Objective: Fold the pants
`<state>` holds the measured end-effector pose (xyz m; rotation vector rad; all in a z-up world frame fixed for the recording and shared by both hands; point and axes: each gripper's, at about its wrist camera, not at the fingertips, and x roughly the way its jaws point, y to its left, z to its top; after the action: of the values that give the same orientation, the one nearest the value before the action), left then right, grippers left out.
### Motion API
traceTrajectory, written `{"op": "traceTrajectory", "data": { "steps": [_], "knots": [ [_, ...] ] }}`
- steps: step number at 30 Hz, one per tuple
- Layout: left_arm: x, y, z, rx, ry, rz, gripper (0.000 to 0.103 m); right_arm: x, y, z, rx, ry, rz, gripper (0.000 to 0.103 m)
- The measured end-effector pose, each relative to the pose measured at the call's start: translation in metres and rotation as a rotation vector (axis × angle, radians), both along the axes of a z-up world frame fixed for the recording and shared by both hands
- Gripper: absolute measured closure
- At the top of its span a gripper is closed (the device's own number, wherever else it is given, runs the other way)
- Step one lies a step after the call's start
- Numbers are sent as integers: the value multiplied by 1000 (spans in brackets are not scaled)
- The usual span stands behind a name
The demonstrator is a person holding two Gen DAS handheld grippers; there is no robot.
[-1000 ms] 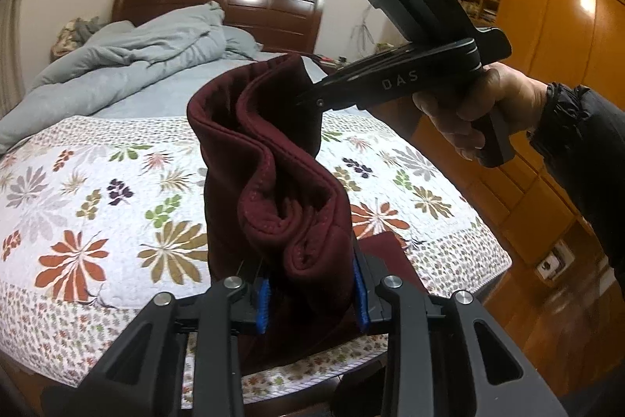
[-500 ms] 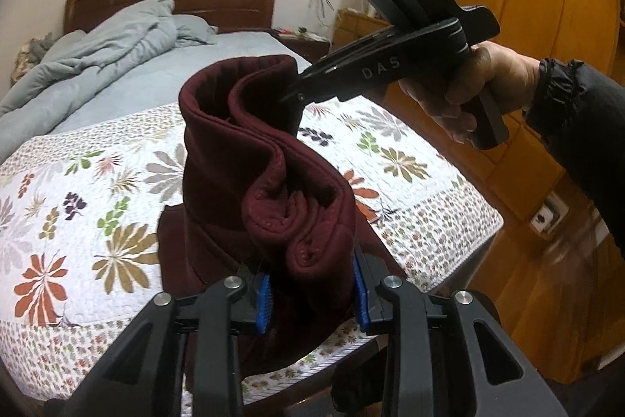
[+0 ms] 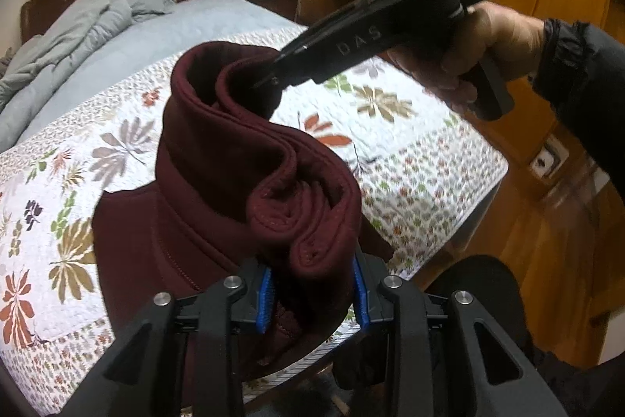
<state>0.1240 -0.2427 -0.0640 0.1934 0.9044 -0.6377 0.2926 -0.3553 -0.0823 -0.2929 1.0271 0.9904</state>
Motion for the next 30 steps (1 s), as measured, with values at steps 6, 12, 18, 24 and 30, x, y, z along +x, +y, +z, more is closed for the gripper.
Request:
{"op": "traceTrajectory", "data": {
  "steps": [6, 12, 18, 24, 30],
  "knots": [
    [4, -22, -24, 43, 43, -37, 71, 2, -21, -27, 34, 45, -27, 81],
    [4, -33, -37, 64, 64, -59, 71, 1, -38, -45, 54, 67, -57, 80],
    [5, -35, -44, 74, 73, -75, 70, -5, -50, -53, 65, 90, -107, 76],
    [1, -35, -47, 80, 58, -84, 70, -13, -58, -54, 91, 118, -205, 73],
    [1, -38, -50, 76, 51, -99, 70, -24, -94, -61, 168, 273, -506, 36]
  ]
}}
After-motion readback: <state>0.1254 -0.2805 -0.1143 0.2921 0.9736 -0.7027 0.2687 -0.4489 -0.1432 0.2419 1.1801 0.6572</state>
